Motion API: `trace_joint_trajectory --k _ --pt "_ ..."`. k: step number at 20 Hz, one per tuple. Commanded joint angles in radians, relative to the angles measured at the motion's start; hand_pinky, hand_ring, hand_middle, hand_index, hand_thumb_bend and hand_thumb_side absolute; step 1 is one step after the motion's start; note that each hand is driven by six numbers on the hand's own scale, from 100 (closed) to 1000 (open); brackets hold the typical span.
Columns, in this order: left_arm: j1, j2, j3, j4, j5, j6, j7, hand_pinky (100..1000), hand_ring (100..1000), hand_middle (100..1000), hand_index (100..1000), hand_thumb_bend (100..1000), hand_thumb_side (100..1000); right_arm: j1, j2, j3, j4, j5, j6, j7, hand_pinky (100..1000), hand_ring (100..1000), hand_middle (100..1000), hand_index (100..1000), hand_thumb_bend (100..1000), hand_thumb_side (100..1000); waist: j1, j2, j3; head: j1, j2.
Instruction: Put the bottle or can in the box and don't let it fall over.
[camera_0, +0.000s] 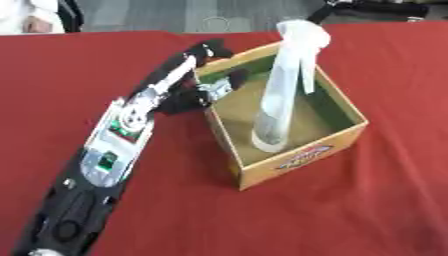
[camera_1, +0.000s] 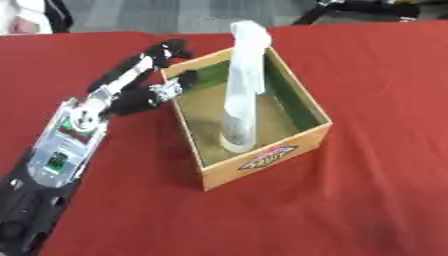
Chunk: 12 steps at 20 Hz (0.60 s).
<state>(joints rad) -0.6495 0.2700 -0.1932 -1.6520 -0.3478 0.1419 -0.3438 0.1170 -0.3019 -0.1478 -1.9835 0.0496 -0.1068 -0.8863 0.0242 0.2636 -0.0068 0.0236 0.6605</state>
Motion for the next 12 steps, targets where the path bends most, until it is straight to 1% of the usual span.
trace_joint_trajectory --k 1,2,5,6,7,9,10,12 --pt "0.033 0.078 0.054 -0.086 0.046 -0.017 0.035 1000 1000 1000 944 334 1000 0.008 -0.014 -0.014 -0.016 0.016 -0.011 -0.005 753 906 815 797 100 792 -0.002 -0.025 0.007 -0.017 -0.014" --pt "0.057 0.099 0.073 -0.110 0.060 -0.025 0.049 1000 1000 1000 944 333 1000 0.013 -0.017 -0.016 -0.016 0.024 -0.013 -0.005 754 908 820 801 100 794 -0.003 -0.025 0.015 -0.028 -0.014" --pt "0.128 0.162 0.141 -0.181 0.104 -0.043 0.092 1000 1000 1000 943 287 1000 0.026 -0.027 -0.017 -0.016 0.055 -0.017 0.004 761 917 842 822 100 793 -0.007 -0.028 0.033 -0.048 -0.015" --pt "0.152 0.178 0.165 -0.205 0.119 -0.049 0.107 1000 1000 1000 923 254 1000 0.031 -0.032 -0.018 -0.016 0.068 -0.020 0.008 767 922 851 828 100 794 -0.009 -0.029 0.036 -0.052 -0.016" --pt "0.170 0.190 0.188 -0.228 0.129 -0.059 0.121 985 1000 1000 888 230 965 0.034 -0.038 -0.021 -0.016 0.081 -0.023 0.013 774 927 861 831 100 764 -0.011 -0.030 0.039 -0.055 -0.016" --pt "0.189 0.191 0.231 -0.271 0.151 -0.082 0.148 964 1000 982 873 247 939 0.042 -0.060 -0.040 -0.016 0.106 -0.030 0.023 784 935 872 835 100 711 -0.016 -0.028 0.048 -0.057 -0.019" --pt "0.192 0.189 0.253 -0.294 0.164 -0.096 0.161 960 1000 978 866 254 919 0.045 -0.076 -0.058 -0.016 0.120 -0.038 0.027 787 937 877 837 100 687 -0.020 -0.024 0.060 -0.061 -0.023" --pt "0.193 0.180 0.299 -0.333 0.192 -0.124 0.190 954 1000 977 858 287 909 0.046 -0.100 -0.089 -0.016 0.148 -0.053 0.025 791 937 882 842 100 677 -0.026 -0.017 0.080 -0.067 -0.031"
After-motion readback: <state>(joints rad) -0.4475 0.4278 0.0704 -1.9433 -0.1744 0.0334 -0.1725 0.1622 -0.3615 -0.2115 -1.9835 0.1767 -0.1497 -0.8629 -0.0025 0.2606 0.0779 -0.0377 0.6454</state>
